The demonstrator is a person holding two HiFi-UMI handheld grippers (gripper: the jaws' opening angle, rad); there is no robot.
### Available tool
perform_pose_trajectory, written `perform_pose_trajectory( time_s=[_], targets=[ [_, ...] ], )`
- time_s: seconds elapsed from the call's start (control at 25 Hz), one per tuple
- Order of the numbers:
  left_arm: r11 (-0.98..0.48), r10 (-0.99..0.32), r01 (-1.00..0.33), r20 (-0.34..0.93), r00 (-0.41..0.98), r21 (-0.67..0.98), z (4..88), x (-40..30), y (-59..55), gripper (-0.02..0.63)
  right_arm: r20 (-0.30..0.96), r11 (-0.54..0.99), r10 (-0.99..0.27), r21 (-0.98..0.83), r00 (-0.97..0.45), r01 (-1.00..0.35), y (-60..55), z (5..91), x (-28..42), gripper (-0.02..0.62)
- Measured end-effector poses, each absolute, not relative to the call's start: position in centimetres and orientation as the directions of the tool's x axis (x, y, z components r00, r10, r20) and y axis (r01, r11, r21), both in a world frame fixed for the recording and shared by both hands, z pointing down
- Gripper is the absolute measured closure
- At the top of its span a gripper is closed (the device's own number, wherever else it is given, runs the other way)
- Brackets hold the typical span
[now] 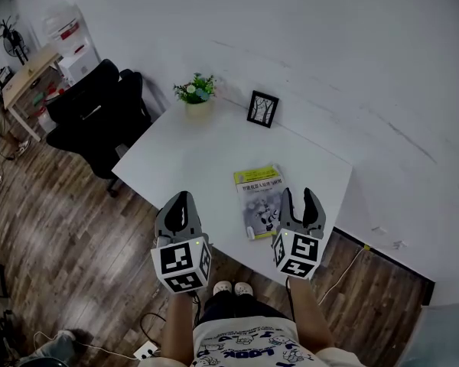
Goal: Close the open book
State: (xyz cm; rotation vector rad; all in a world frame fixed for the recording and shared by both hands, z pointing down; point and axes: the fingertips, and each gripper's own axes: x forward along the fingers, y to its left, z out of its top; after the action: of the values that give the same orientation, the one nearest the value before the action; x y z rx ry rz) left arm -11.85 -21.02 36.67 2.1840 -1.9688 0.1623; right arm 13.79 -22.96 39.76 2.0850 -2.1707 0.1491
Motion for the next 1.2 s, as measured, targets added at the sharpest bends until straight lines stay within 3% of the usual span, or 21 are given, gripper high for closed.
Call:
perform_pose_trajectory(
  time_s=[0.24,0.4,1.2],
  targets=[
    [-0.095,-0.981,-0.993,0.162,0.105,0.069,34.6,-11.9,-21.0,0.583,0.071,0.065,-0.996,0.062,-0.061,-0.996,-22.6,35.4,12.4,0.49],
    [-0.092,-0.985,-0.994,0.141,0.1,0.065,33.6,-11.9,-20.8,0.583,0.039,0.064,-0.997,0.088,-0.061,-0.994,-22.3,34.0,12.1,0.525],
    [-0.106,-0.989,-0.993,0.099,0.11,0.052,31.5,-11.5,-19.8,0.583,0.006,0.094,-0.996,0.085,-0.094,-0.992,-21.1,31.6,11.3,0.551]
  ],
)
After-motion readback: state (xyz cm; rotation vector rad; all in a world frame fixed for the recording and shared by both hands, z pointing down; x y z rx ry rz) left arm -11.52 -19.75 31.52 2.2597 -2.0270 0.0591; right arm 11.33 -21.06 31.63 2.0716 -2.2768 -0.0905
